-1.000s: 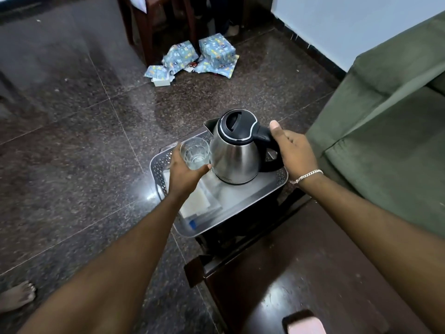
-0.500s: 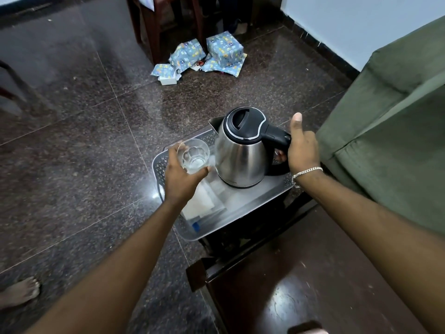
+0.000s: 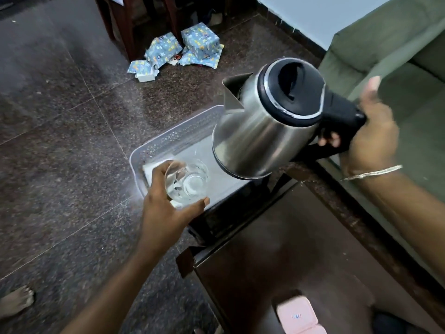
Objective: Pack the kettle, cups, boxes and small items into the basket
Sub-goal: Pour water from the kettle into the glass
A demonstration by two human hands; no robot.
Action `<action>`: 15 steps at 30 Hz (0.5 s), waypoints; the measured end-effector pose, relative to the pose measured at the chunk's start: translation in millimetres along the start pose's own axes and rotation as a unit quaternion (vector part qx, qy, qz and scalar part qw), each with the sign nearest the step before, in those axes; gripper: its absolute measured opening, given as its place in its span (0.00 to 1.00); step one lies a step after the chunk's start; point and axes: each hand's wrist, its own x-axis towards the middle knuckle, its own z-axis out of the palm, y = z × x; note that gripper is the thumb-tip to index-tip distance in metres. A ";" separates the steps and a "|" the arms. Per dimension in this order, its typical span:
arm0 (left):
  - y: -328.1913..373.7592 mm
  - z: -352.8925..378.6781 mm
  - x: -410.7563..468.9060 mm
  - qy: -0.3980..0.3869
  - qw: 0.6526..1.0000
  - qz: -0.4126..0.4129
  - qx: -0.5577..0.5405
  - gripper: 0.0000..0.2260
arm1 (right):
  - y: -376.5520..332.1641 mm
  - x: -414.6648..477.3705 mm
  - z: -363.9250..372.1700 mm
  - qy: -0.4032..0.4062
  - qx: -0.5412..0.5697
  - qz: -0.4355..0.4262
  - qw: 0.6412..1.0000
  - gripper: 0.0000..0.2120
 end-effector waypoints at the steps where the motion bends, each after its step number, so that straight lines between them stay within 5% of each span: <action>1: 3.5 9.1 -3.4 -0.013 1.000 0.008 0.001 0.37 | -9.1 1.5 -17.7 -0.004 -0.027 -0.002 1.000 0.38; 5: 10.8 54.9 -14.2 -0.071 0.997 0.021 0.010 0.37 | -35.5 8.4 -89.2 -0.024 -0.124 0.001 0.992 0.47; 15: 5.0 209.7 -52.1 -0.237 0.971 0.041 -0.007 0.37 | -50.3 -36.1 -219.6 -0.078 -0.419 -0.043 0.903 0.41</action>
